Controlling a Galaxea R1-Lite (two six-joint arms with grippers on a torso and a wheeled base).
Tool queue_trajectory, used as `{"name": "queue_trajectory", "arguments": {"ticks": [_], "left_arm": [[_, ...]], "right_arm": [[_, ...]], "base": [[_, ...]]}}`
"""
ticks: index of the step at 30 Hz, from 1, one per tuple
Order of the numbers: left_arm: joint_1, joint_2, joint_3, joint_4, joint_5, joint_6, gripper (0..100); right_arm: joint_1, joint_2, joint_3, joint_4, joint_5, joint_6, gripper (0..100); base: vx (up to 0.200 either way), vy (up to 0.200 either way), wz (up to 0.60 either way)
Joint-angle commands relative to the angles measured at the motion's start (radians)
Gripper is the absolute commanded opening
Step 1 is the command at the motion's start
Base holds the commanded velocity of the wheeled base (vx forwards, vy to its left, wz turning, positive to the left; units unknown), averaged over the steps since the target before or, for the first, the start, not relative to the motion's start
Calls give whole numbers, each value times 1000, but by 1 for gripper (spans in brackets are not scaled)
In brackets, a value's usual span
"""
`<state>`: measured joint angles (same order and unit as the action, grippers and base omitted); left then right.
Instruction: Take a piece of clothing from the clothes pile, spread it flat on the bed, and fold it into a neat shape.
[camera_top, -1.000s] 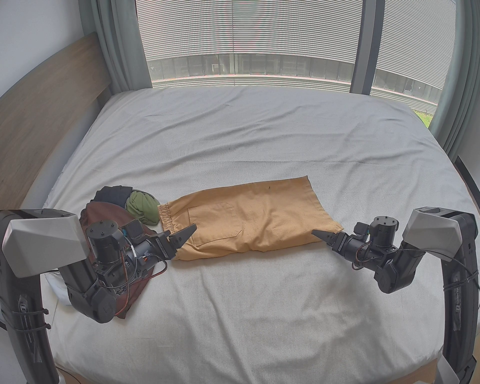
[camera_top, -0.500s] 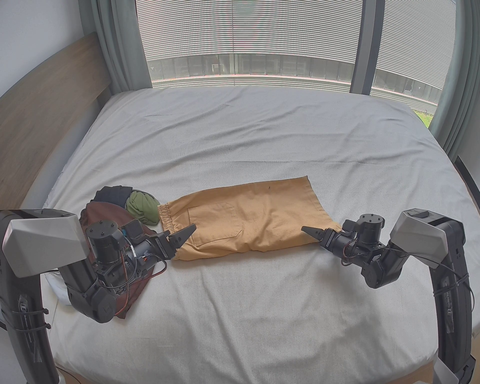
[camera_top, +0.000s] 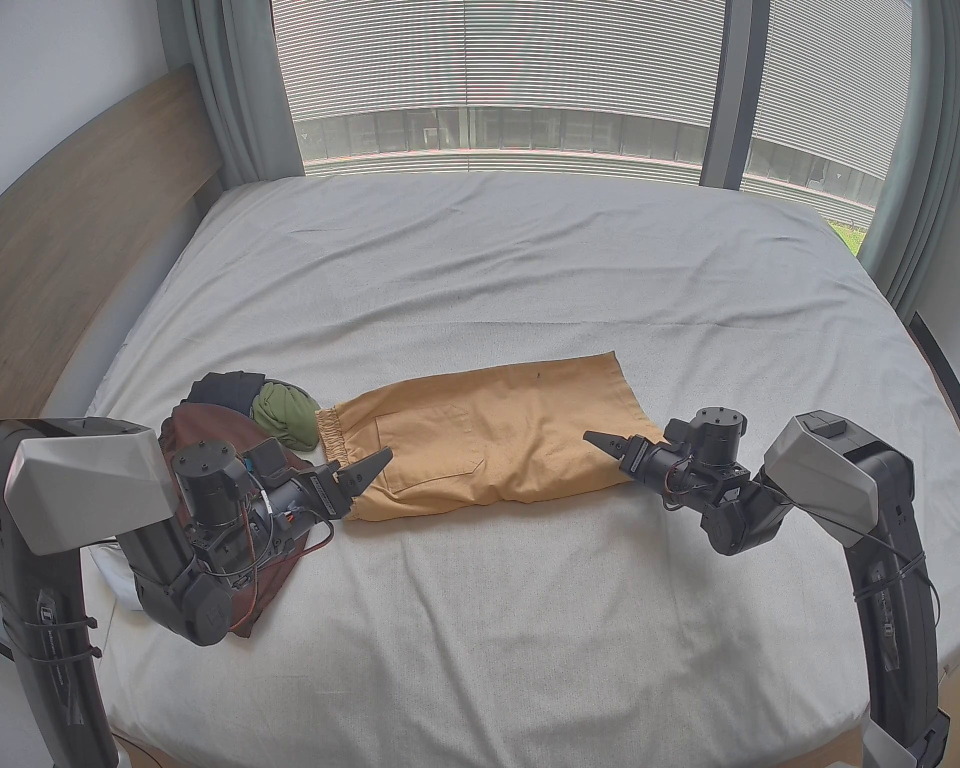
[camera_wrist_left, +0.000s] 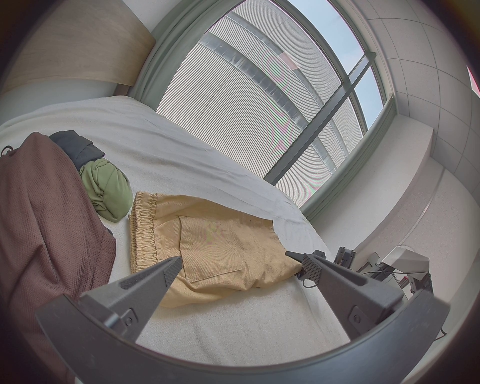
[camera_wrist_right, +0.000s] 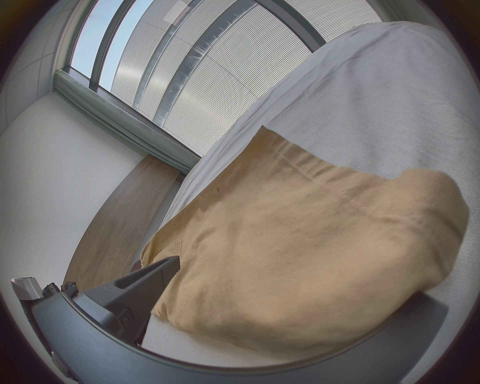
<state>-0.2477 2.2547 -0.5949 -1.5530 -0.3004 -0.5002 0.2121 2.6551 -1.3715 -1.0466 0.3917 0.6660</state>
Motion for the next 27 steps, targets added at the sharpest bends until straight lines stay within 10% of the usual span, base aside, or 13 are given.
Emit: {"name": "queue_trajectory", "arguments": {"ticks": [1, 11, 12, 27], "left_arm": [[1, 0, 0, -1, 0, -1, 100], [-1, 0, -6, -1, 0, -1, 100], [-1, 0, -6, -1, 0, -1, 100], [1, 0, -8, -1, 0, -6, 100]], "right_arm": [[18, 25, -29, 3, -2, 0, 100], [23, 32, -31, 8, -42, -2, 100], [23, 35, -31, 8, -45, -3, 0], [20, -26, 89, 13, -48, -89, 0]], "base": [[0, 0, 0], [0, 0, 0], [0, 0, 0], [0, 0, 0]]}}
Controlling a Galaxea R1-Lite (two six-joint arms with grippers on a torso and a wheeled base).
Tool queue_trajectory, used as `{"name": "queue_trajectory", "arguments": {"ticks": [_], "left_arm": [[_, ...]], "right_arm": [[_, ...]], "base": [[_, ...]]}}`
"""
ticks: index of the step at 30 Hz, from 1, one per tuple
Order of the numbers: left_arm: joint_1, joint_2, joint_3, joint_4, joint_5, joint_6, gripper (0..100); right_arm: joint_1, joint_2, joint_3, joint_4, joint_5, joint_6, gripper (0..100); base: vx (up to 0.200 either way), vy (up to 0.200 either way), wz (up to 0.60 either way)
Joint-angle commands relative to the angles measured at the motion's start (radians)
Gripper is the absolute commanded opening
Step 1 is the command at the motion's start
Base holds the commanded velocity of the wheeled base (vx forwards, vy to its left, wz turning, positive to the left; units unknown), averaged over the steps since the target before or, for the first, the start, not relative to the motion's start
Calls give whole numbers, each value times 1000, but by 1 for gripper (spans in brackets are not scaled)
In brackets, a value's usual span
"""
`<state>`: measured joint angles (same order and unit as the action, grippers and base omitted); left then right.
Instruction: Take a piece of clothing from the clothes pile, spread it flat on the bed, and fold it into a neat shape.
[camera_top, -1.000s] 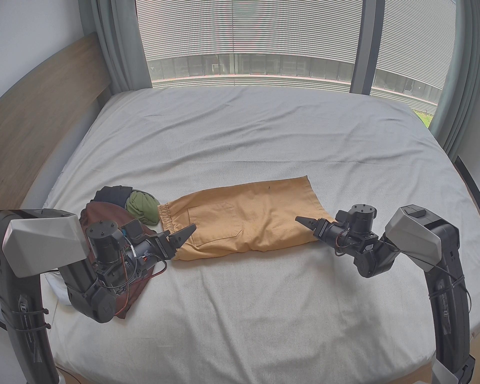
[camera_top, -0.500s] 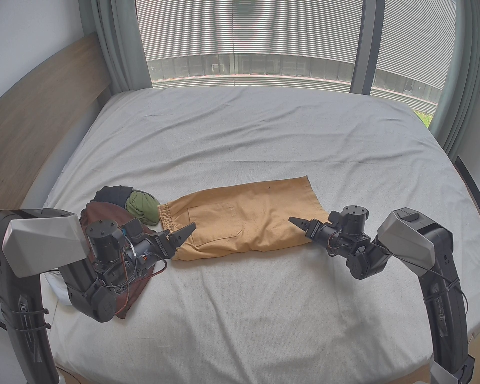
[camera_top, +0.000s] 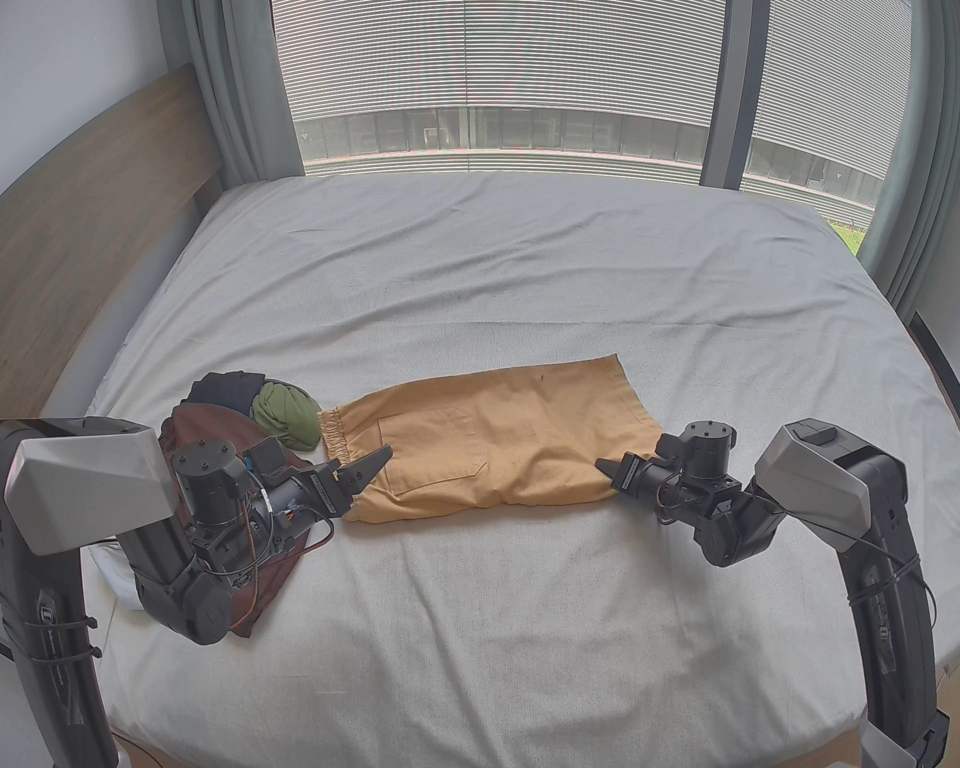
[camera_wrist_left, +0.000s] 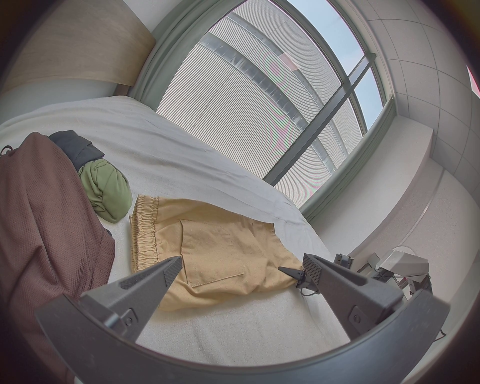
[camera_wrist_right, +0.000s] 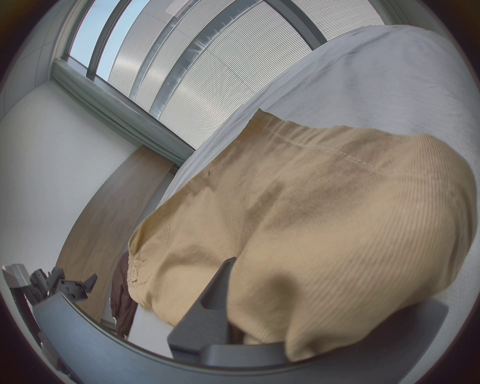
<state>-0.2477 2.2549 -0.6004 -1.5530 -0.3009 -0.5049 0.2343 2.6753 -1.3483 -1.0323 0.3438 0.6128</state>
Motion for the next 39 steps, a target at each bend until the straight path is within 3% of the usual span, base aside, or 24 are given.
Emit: {"name": "queue_trajectory", "arguments": {"ticks": [1, 11, 19, 28, 34, 39], "left_arm": [[1, 0, -2, -1, 0, -1, 100], [1, -1, -2, -1, 2, -4, 100], [7, -6, -7, -1, 2, -6, 100], [13, -8, -7, 1, 2, -6, 100], [10, -5, -4, 1, 0, -6, 100], [8, 2, -1, 1, 0, -4, 100]], "right_arm": [[-3, -54, 90, -9, 1, -48, 0], [4, -178, 353, -66, -2, -136, 0], [-6, -308, 606, -72, -48, -206, 0], [-49, -348, 867, -207, -60, -219, 0], [-69, -296, 931, -327, -60, -220, 0], [-66, -262, 934, -345, -60, -222, 0]], "base": [[0, 0, 0], [0, 0, 0], [0, 0, 0], [0, 0, 0], [0, 0, 0], [0, 0, 0]]}}
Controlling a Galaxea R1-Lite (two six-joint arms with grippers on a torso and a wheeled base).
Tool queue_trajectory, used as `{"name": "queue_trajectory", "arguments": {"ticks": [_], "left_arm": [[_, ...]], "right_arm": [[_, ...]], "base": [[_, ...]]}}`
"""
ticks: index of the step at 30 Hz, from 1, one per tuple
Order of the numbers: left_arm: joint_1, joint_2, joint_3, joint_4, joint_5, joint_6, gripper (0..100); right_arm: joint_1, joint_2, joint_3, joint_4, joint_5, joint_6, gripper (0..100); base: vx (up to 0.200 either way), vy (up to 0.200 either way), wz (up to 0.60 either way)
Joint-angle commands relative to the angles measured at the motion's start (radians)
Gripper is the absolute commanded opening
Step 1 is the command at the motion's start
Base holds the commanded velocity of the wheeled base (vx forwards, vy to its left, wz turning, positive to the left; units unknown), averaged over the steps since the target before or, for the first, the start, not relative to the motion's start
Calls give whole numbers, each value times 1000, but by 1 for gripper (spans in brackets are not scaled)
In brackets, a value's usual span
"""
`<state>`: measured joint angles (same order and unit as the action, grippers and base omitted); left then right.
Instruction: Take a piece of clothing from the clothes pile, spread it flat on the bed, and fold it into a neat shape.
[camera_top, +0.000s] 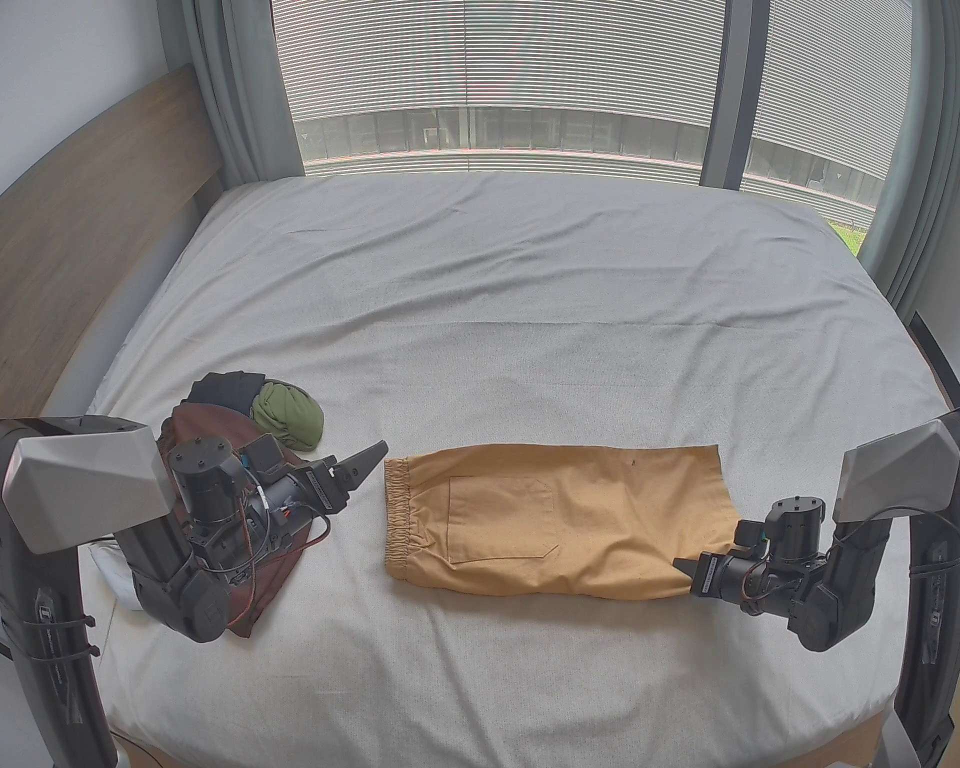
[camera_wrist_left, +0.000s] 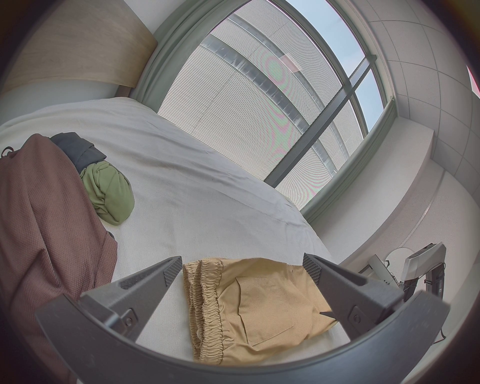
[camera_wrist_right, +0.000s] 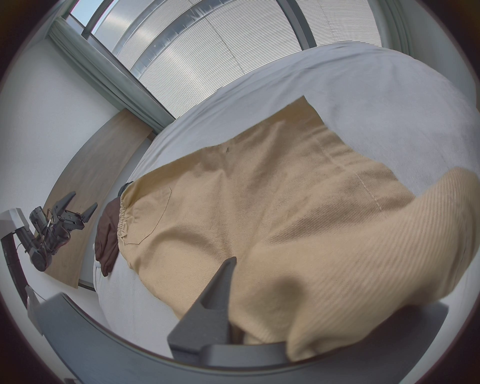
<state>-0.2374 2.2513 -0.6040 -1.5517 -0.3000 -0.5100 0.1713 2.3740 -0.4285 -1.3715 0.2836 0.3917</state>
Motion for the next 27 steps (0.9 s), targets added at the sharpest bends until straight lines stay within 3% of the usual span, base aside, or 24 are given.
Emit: {"name": "queue_trajectory", "arguments": {"ticks": [1, 2, 3, 18, 27], "left_arm": [[-2, 5, 3, -1, -2, 1, 100], [-3, 7, 4, -1, -2, -1, 100], [-3, 7, 4, -1, -2, -1, 100], [-46, 114, 20, -1, -1, -39, 100], [-69, 162, -22, 1, 42, -134, 100]], "right_arm": [[1, 42, 16, -6, 0, -4, 0], [4, 44, 17, -6, 2, -7, 0], [5, 44, 19, -6, 2, -7, 100], [83, 22, 157, -15, 8, -8, 100], [140, 4, 297, -173, 51, -4, 100]], "base": [[0, 0, 0], [0, 0, 0], [0, 0, 0], [0, 0, 0], [0, 0, 0]]}}
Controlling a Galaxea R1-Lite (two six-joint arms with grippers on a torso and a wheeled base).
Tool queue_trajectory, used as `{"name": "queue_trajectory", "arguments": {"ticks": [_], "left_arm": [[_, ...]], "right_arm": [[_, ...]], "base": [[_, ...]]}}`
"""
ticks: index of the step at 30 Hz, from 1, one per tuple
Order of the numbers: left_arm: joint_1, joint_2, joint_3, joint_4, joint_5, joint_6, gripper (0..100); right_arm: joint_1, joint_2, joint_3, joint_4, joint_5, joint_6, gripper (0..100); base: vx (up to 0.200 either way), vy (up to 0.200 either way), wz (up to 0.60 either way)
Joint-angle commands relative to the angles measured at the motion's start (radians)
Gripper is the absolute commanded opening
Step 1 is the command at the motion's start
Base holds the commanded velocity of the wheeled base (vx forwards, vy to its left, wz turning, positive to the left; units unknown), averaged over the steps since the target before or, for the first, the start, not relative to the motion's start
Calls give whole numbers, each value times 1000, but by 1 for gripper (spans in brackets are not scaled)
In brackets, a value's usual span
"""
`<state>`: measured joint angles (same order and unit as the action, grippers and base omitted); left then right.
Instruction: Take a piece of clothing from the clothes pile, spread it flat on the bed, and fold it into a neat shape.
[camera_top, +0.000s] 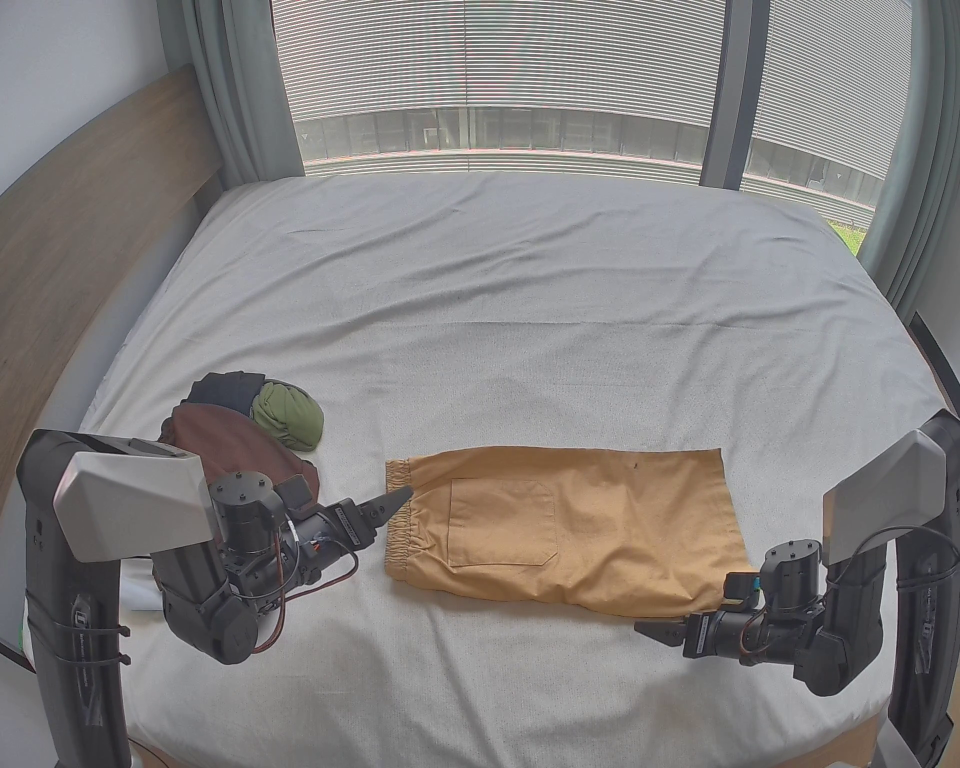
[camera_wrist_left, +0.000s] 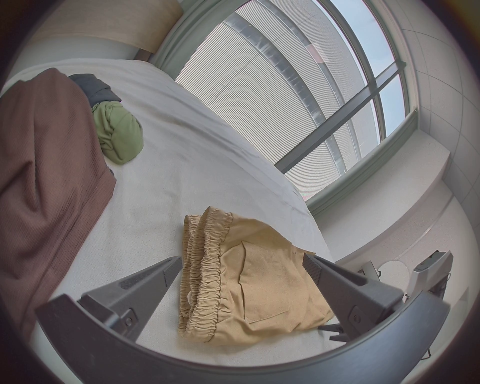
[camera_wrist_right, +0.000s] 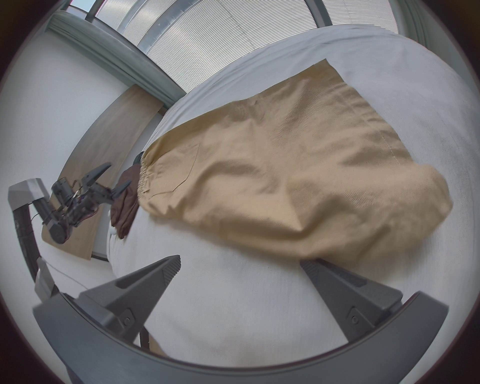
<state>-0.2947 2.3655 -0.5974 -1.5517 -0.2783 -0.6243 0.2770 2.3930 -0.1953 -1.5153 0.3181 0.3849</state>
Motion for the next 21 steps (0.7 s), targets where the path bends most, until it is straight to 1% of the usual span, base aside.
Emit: {"name": "queue_trajectory", "arguments": {"ticks": [1, 9, 11, 14, 17, 18, 20, 21], "left_arm": [[-12, 60, -36, 2, 24, -20, 100], [-12, 107, -59, 7, 24, -23, 100], [-9, 113, -61, 13, 25, -25, 100], [-4, 130, -68, 18, 25, -25, 100], [-6, 144, -70, 18, 31, -46, 100], [-6, 144, -70, 16, 31, -46, 100], [-8, 178, -104, 9, 37, -51, 100], [-8, 198, -124, 7, 60, -51, 100]], "right_arm": [[39, -34, 66, -28, 22, 6, 100], [68, -101, 57, -29, 53, 9, 100], [74, -117, 43, -29, 67, 11, 100], [76, -141, 4, -28, 68, 19, 100], [77, -163, -47, -28, 75, 58, 100], [77, -163, -50, -28, 75, 60, 100], [94, -173, -99, -26, 75, 101, 100], [99, -175, -121, -25, 75, 121, 100]], "base": [[0, 0, 0], [0, 0, 0], [0, 0, 0], [0, 0, 0], [0, 0, 0], [0, 0, 0], [0, 0, 0], [0, 0, 0]]}}
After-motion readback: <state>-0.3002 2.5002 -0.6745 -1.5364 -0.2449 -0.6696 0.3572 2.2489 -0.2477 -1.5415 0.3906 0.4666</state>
